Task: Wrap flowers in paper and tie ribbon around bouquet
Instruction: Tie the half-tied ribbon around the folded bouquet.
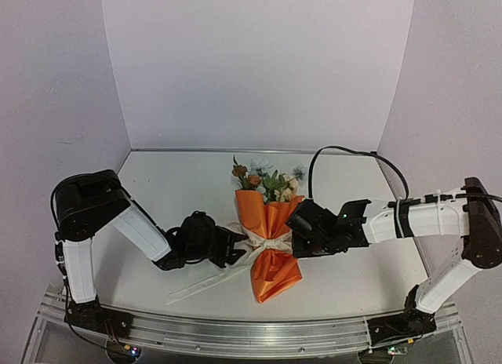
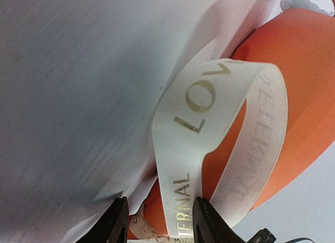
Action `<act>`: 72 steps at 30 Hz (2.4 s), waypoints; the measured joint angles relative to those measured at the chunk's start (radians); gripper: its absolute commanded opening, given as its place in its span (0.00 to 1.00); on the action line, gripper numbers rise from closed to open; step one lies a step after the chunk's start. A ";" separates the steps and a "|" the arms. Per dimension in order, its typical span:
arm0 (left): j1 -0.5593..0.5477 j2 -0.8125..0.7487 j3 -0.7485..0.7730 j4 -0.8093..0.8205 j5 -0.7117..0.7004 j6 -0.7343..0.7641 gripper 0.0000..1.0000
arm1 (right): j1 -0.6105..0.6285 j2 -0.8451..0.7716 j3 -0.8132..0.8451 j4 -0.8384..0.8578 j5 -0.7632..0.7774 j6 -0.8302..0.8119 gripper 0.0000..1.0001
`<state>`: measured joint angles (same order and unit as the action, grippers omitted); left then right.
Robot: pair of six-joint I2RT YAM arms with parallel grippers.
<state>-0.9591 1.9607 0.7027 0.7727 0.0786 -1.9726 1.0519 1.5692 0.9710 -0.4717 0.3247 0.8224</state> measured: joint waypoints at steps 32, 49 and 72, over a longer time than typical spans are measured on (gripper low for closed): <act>0.043 0.037 0.020 0.017 -0.025 0.078 0.00 | -0.004 0.000 0.005 -0.001 0.004 -0.014 0.00; 0.212 -0.191 0.035 -0.539 0.061 0.614 0.00 | -0.117 0.077 0.095 0.008 -0.037 -0.007 0.00; 0.387 -0.312 0.000 -0.592 0.191 0.860 0.00 | -0.166 0.085 -0.025 0.167 -0.145 0.085 0.00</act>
<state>-0.5716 1.6487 0.7024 0.1802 0.2699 -1.1127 0.8864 1.6538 0.9459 -0.3051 0.1796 0.9069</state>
